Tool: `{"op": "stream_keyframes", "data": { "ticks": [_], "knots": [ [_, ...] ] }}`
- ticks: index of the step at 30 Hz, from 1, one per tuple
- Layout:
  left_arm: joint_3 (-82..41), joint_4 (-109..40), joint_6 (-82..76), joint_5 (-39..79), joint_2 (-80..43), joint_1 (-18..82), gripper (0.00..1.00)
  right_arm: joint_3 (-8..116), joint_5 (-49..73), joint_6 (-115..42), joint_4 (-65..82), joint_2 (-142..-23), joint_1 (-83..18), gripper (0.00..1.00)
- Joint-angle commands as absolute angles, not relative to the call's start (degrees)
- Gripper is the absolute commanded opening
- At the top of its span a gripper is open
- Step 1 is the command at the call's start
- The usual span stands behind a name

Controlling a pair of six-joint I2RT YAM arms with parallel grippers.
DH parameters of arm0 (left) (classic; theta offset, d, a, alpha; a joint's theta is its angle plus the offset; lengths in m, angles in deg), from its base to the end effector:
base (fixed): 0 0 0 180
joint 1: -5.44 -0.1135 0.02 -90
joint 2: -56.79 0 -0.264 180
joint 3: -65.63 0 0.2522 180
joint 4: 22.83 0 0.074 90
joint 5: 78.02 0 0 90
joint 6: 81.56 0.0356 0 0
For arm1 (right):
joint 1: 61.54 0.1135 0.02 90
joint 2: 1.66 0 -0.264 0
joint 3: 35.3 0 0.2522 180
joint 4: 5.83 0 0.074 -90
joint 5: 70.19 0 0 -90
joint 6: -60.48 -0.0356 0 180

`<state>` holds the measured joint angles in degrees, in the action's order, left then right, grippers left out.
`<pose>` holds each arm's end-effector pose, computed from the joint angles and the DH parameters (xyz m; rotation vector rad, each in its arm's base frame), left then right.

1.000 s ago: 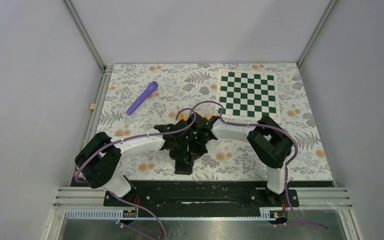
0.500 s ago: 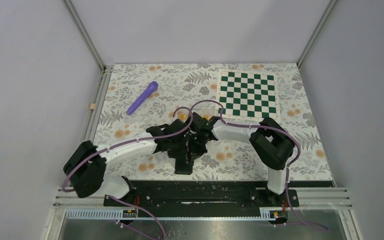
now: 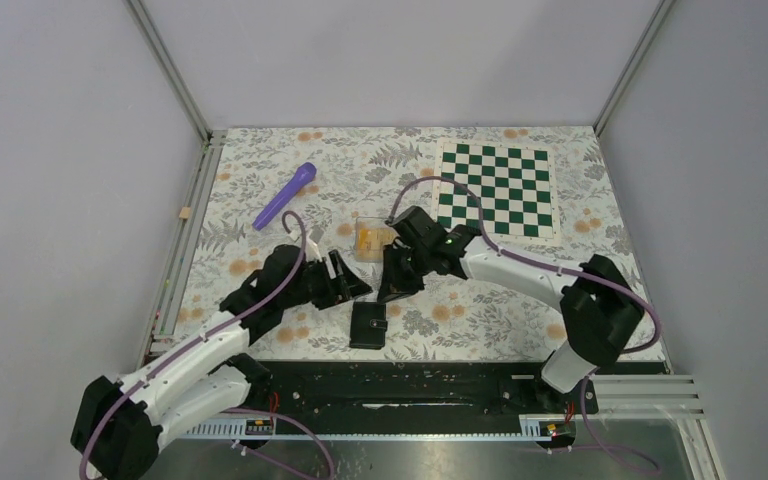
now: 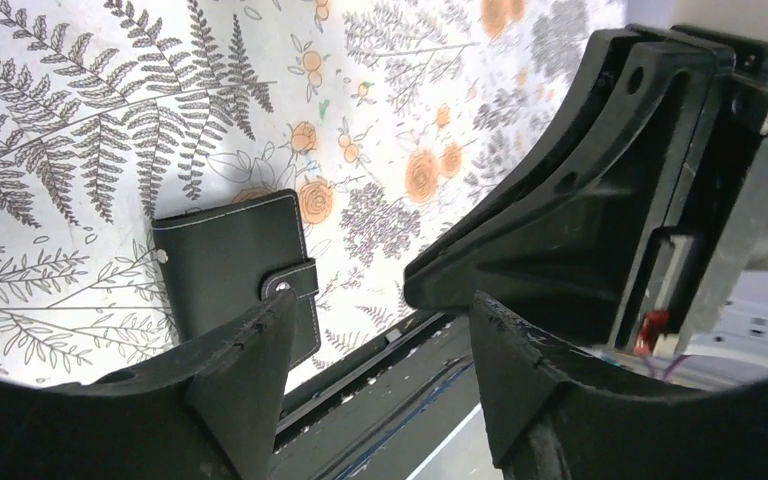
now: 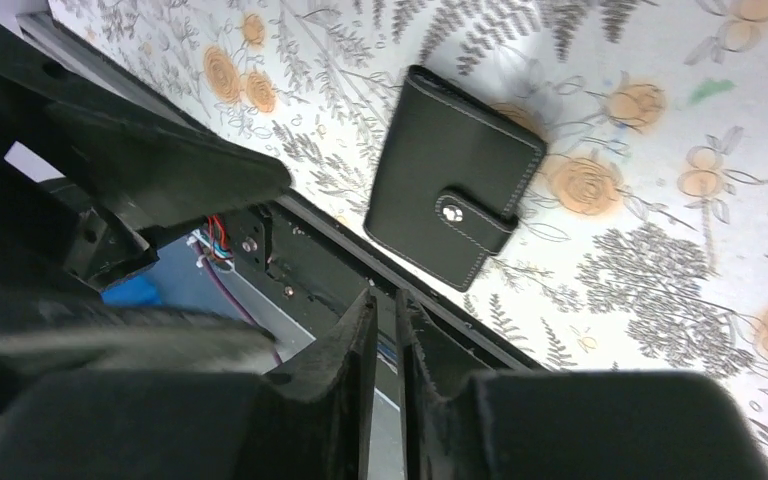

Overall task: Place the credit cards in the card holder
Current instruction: Reset both arms

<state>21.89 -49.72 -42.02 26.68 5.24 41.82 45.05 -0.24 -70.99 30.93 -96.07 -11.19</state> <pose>0.1515 -0.1228 0.2243 -0.1323 2.3858 -1.0818 0.2157 0.2794 0.2322 -0.3817 2.7021 1.0312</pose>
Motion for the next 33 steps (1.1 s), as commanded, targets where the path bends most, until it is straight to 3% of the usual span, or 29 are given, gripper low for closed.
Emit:
{"op": "stream_keyframes", "data": {
  "ticks": [1, 4, 15, 24, 33],
  "knots": [
    [27.8, -37.5, -47.6, 36.7, 9.6, 35.9, 0.64, 39.6, -2.0, -72.6, 29.0, -91.4, -15.0, 0.22],
    [31.4, -35.1, -48.9, 41.3, 10.8, 31.4, 0.64, 35.8, -3.5, -73.1, 27.7, -88.8, -17.7, 0.29],
    [37.0, -34.3, -48.7, 53.2, 8.7, 19.1, 0.66, 27.8, -5.5, -73.2, 26.5, -84.4, -22.1, 0.72],
    [35.1, -46.6, -40.6, 51.6, 5.2, 18.6, 0.65, 26.0, -7.9, -74.6, 23.6, -85.3, -22.1, 0.86],
    [34.1, -45.3, -41.4, 52.1, 6.1, 18.6, 0.67, 26.7, -6.9, -73.8, 24.4, -83.6, -22.1, 0.98]
  ]
}}
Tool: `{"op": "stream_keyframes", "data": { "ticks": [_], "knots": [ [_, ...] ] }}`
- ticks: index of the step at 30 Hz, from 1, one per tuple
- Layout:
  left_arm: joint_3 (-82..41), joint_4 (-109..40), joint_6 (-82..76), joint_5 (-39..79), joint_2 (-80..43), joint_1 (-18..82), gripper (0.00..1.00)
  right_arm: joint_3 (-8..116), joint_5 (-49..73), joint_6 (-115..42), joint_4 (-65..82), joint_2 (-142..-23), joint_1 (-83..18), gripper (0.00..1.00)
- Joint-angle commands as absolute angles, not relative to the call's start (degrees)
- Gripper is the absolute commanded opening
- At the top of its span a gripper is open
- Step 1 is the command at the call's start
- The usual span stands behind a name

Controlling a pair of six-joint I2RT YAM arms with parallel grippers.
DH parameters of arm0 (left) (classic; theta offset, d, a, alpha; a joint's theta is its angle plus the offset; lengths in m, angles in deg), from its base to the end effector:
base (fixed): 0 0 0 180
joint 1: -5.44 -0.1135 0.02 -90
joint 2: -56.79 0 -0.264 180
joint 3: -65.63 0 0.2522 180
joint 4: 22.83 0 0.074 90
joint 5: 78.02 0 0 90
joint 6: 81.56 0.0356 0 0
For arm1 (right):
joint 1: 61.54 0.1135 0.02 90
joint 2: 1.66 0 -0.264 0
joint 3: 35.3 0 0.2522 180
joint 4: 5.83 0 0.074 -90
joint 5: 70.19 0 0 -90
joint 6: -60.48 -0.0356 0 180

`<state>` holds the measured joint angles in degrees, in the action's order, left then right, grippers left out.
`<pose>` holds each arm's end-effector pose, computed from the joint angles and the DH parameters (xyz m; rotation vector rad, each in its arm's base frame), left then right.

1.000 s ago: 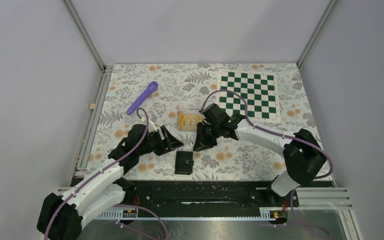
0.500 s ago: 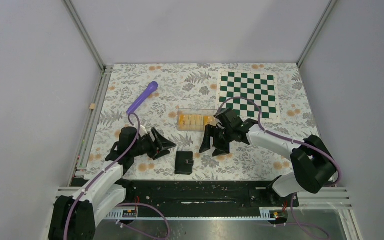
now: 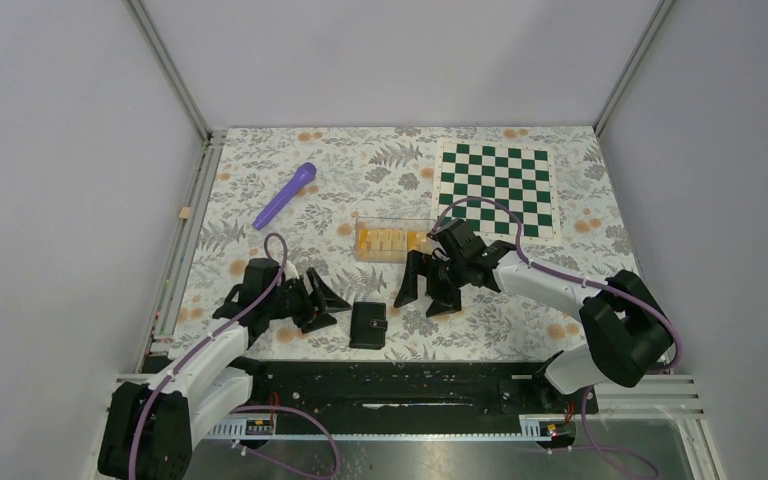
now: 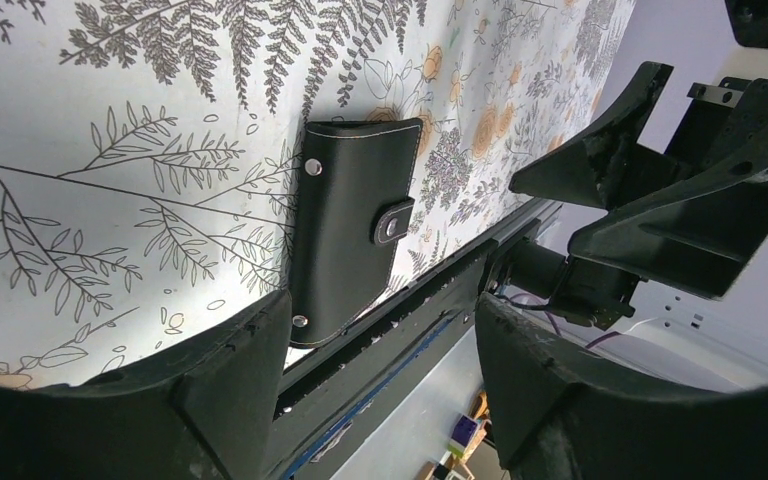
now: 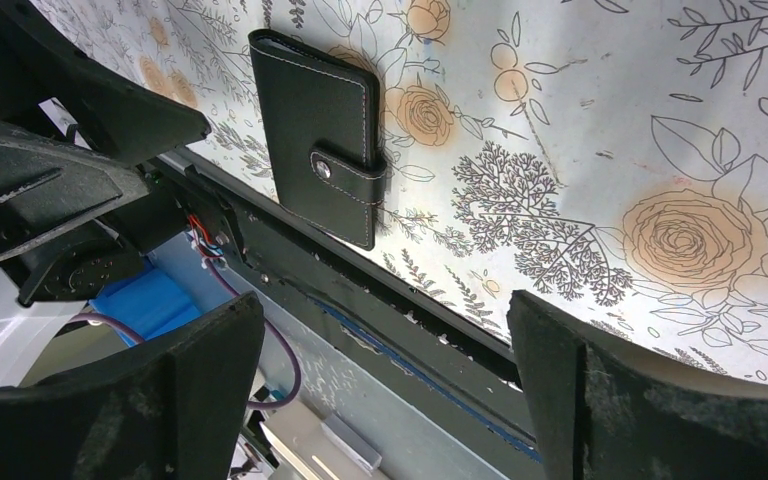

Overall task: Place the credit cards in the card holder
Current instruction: Reset both arms

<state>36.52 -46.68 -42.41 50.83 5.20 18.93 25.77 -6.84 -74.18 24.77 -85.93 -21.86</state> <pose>0.1497 -0.0589 0.1504 -0.4735 2.5210 -1.3000 0.2114 0.1961 0.1914 -0.0939 2.7781 1.0946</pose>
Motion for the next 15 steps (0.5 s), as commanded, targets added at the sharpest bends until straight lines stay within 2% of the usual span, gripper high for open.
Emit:
{"op": "stream_keyframes", "data": {
  "ticks": [1, 4, 10, 14, 15],
  "knots": [
    [33.9, -44.8, -41.6, 52.5, 6.3, 18.6, 0.68, 26.8, -6.5, -73.7, 24.6, -83.3, -22.0, 0.99],
    [33.6, -43.0, -42.2, 52.9, 7.4, 18.6, 0.72, 27.3, -5.0, -73.2, 26.0, -82.1, -22.2, 0.99],
    [34.7, -37.0, -46.8, 53.0, 12.9, 17.0, 0.88, 28.1, 0.1, -70.7, 31.3, -77.5, -24.2, 1.0],
    [35.8, -31.6, -50.0, 54.2, 15.9, 13.8, 0.91, 28.7, 4.1, -68.2, 36.6, -73.0, -27.8, 0.99],
    [35.9, -30.8, -50.5, 54.4, 16.4, 12.8, 0.95, 28.9, 5.2, -67.4, 37.8, -71.7, -28.9, 0.99]
  ]
}}
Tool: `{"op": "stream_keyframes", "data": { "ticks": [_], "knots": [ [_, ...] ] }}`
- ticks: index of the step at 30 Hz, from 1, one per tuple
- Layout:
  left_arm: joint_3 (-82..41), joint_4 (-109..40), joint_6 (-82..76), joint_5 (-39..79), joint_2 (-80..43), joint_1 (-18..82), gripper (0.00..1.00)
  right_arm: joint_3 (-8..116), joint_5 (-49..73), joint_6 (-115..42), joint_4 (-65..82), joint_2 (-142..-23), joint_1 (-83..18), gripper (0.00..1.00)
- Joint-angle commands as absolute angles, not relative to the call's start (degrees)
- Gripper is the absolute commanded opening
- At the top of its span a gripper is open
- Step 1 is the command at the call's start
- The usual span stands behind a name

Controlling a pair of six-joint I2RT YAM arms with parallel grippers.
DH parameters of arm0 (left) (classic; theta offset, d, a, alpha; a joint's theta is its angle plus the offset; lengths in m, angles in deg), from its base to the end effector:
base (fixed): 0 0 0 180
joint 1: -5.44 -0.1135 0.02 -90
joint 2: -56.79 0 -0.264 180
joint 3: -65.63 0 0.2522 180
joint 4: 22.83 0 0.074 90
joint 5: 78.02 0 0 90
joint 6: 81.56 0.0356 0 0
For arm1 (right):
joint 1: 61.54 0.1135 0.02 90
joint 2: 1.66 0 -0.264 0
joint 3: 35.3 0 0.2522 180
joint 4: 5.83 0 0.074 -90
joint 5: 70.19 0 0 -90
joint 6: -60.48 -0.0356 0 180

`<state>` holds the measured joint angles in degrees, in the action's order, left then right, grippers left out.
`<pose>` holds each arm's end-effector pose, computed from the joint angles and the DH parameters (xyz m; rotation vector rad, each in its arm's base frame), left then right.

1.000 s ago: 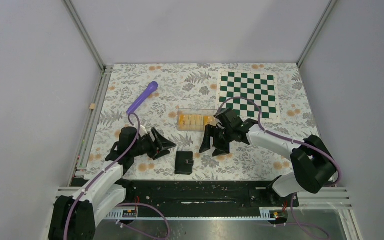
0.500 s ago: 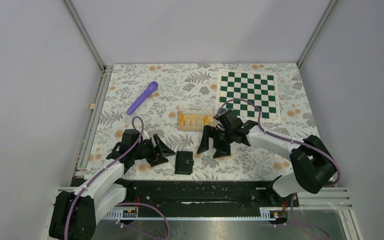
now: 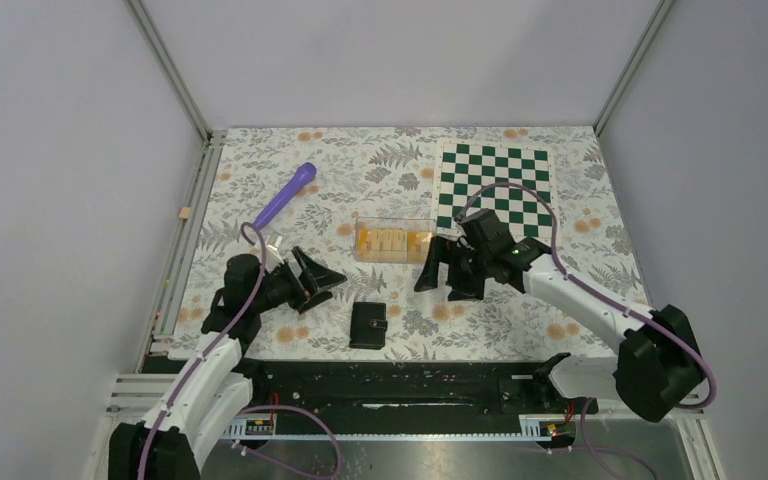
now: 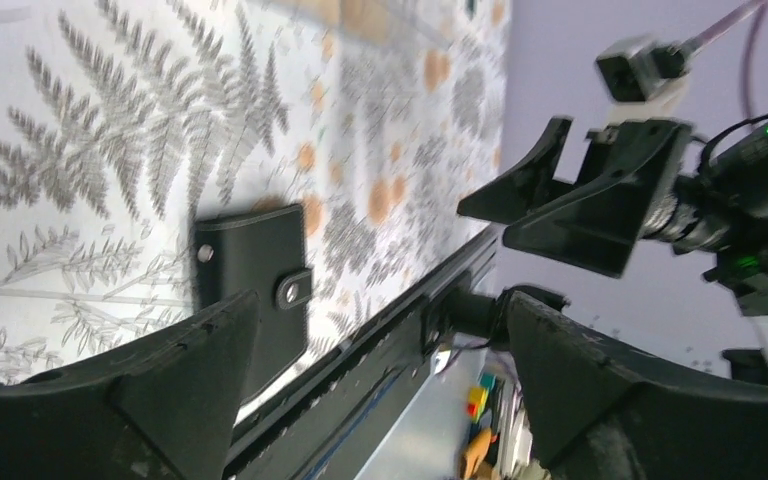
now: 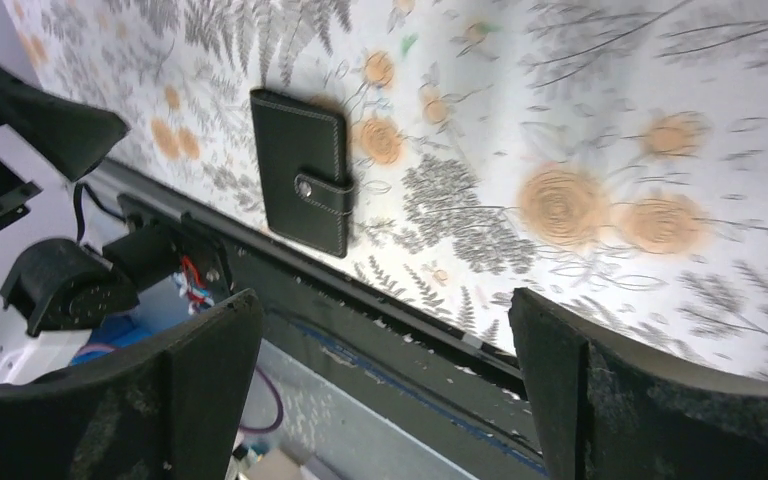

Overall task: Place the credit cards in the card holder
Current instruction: Reset both arms

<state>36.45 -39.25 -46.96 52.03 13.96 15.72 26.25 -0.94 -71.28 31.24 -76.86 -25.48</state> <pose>0.1524 -0.0509 0.1827 -0.4238 2.2445 -1.3834 0.2073 0.1665 0.2262 -0.0413 2.6659 0.9754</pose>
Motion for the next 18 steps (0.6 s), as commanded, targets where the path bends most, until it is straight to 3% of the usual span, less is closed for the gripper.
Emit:
{"op": "stream_keyframes", "data": {
  "ticks": [1, 6, 12, 18],
  "knots": [
    [35.8, -30.5, -50.8, 54.6, 16.9, 11.7, 0.97, 29.1, 6.2, -66.3, 39.0, -70.4, -30.0, 1.0],
    [33.4, -33.0, -48.7, 53.3, 19.3, 6.2, 0.99, 31.1, 15.0, -61.1, 45.5, -64.1, -34.7, 1.0],
    [22.2, -50.1, -32.1, 41.9, 18.2, 5.5, 0.99, 32.1, 26.9, -55.6, 47.5, -59.1, -38.2, 0.99],
    [17.4, -52.0, -17.7, 28.4, 16.3, 5.5, 0.99, 25.4, 45.4, -48.4, 36.2, -54.6, -39.1, 0.99]
  ]
}}
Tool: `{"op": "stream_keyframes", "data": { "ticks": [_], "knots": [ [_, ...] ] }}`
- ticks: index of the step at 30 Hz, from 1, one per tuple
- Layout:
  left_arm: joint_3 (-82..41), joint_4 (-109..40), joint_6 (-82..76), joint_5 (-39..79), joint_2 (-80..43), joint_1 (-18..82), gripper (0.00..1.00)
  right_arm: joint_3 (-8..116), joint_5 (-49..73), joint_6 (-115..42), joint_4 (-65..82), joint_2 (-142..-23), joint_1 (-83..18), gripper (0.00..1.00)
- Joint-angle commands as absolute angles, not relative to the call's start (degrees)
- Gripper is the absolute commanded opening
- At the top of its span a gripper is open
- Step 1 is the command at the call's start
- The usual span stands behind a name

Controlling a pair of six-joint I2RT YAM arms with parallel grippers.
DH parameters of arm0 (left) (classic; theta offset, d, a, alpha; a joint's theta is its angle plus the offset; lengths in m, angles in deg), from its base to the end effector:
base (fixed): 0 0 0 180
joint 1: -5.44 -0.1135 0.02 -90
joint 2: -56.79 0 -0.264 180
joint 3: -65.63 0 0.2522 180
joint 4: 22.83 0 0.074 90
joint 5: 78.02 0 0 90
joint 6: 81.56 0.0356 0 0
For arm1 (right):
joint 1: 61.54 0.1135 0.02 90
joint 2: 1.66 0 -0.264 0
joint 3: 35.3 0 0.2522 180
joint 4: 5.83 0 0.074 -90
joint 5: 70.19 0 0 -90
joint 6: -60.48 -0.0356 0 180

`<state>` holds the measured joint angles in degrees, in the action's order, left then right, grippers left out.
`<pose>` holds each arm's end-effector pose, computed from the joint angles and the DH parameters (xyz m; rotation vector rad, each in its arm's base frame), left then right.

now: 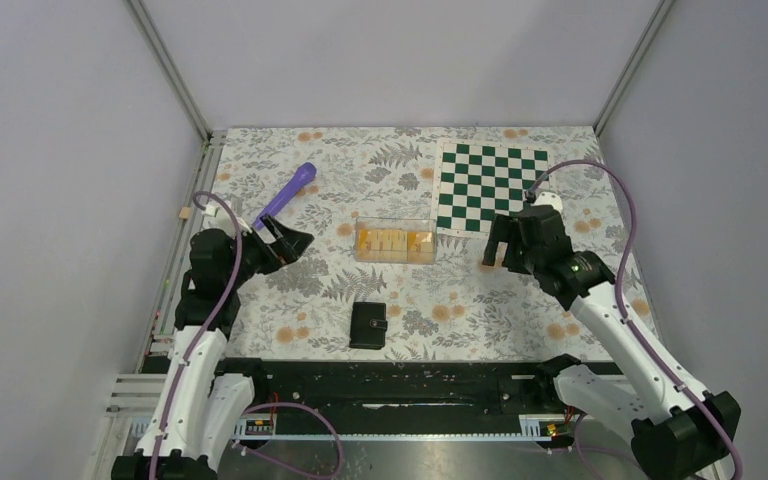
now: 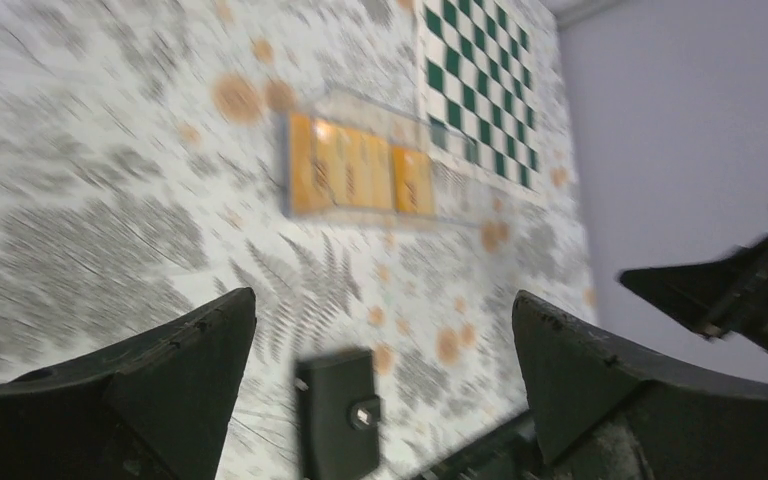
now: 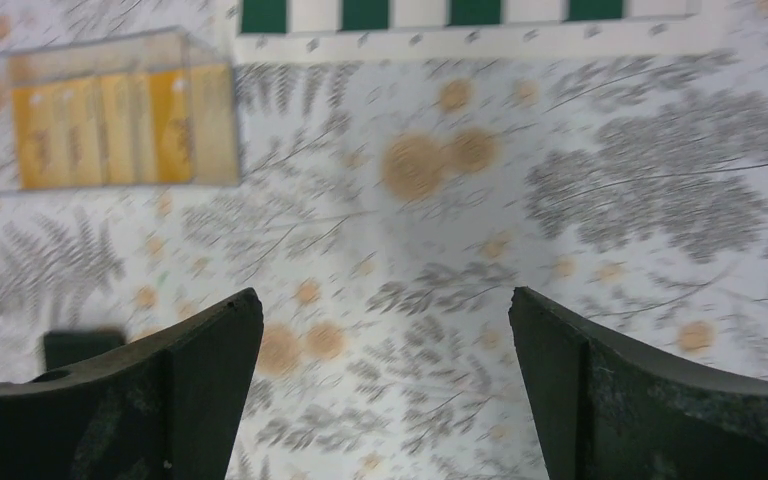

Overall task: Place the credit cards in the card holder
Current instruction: Reset both arms

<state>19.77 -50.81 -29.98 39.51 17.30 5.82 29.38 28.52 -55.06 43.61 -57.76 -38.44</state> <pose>0.1649 -0.0175 0.2705 -0.3348 1.9861 -0.9075 0.1904 0.0754 0.2988 0.1283 2.2852 0.2720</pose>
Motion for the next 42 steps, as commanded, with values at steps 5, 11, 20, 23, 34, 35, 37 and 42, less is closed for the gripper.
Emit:
{"op": "stream_keyframes", "data": {
  "ticks": [5, 11, 20, 23, 34, 35, 37, 42],
  "knots": [
    [19.4, -41.7, -9.9, 24.6, 14.1, 5.5, 0.99, 15.9, 50.3, -39.7, 18.5, -51.2, -40.8, 0.97],
    [21.6, -37.0, -5.4, 19.8, 12.1, 5.5, 0.99, 10.1, 49.7, -36.1, 8.6, -52.2, -41.7, 0.98],
    [30.8, -18.9, -1.3, 12.3, 5.3, 5.5, 0.99, 2.3, 42.7, -35.7, -8.6, -62.6, -49.6, 0.99],
    [35.1, -6.2, -0.6, 10.6, -0.3, 5.5, 0.99, 1.4, 38.7, -37.4, -13.7, -67.0, -54.5, 0.99],
    [39.7, 27.5, 3.8, 13.4, -20.6, 5.5, 0.99, 2.2, 28.3, -30.7, -32.9, -78.5, -59.1, 0.99],
    [37.7, 21.8, 3.8, 11.6, -19.4, 5.5, 0.99, 1.9, 28.1, -30.7, -33.8, -78.5, -59.1, 0.99],
    [37.8, 23.3, 5.3, 13.4, -20.3, 5.5, 0.99, 2.0, 28.2, -30.7, -32.8, -78.2, -59.1, 0.99],
    [36.8, 21.6, 6.2, 15.2, -20.5, 5.5, 0.99, 1.6, 29.1, -31.3, -34.2, -78.3, -59.1, 0.99]
  ]
}}
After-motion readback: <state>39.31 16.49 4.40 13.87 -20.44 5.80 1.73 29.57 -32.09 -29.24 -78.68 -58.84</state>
